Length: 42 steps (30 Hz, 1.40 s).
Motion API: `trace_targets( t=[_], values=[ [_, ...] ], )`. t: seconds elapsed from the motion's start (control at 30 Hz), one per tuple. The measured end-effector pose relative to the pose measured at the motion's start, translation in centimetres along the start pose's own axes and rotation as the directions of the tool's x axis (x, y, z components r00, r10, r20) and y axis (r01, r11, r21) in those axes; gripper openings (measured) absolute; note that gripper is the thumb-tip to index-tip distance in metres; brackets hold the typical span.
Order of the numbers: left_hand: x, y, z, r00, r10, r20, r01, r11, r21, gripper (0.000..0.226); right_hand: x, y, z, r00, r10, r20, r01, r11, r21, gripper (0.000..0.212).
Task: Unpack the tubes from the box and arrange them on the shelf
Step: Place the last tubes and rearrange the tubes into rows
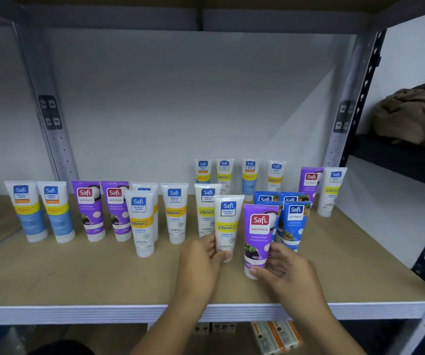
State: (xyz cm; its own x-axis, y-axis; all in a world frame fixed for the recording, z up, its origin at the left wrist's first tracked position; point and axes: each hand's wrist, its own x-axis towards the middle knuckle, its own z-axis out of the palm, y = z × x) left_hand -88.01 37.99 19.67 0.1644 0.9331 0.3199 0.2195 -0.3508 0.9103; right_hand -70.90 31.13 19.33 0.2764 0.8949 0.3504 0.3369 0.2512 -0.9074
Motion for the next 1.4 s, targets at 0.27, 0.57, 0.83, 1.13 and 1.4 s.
trace_targets(
  t=[0.27, 0.57, 0.83, 1.13, 1.4],
  values=[
    [2.6, -1.2, 2.7, 0.995, 0.088, -0.035, -0.083, 0.988, 0.130, 0.036, 0.0, 0.6, -1.1, 1.000, 0.015, -0.017, -0.015, 1.000, 0.014, 0.046],
    [4.4, -2.1, 4.3, 0.993, 0.114, -0.037, -0.104, 0.974, 0.202, 0.032, 0.0, 0.9, -1.1, 1.000, 0.010, -0.021, -0.009, 0.997, 0.078, 0.047],
    [5.1, -2.7, 4.9, 0.991, 0.114, -0.068, -0.098, 0.973, 0.208, 0.029, 0.0, 1.1, -1.1, 1.000, 0.022, -0.011, -0.021, 0.994, 0.109, 0.047],
    [5.2, -3.1, 4.9, 0.986, 0.152, -0.075, -0.132, 0.966, 0.223, 0.029, -0.1, 1.2, -1.0, 1.000, 0.011, -0.005, -0.010, 0.994, 0.111, 0.047],
    [5.2, -2.9, 4.7, 0.986, 0.147, -0.081, -0.123, 0.961, 0.247, 0.025, -0.2, 1.2, -1.0, 1.000, 0.011, -0.007, -0.010, 0.993, 0.116, 0.047]
  ],
)
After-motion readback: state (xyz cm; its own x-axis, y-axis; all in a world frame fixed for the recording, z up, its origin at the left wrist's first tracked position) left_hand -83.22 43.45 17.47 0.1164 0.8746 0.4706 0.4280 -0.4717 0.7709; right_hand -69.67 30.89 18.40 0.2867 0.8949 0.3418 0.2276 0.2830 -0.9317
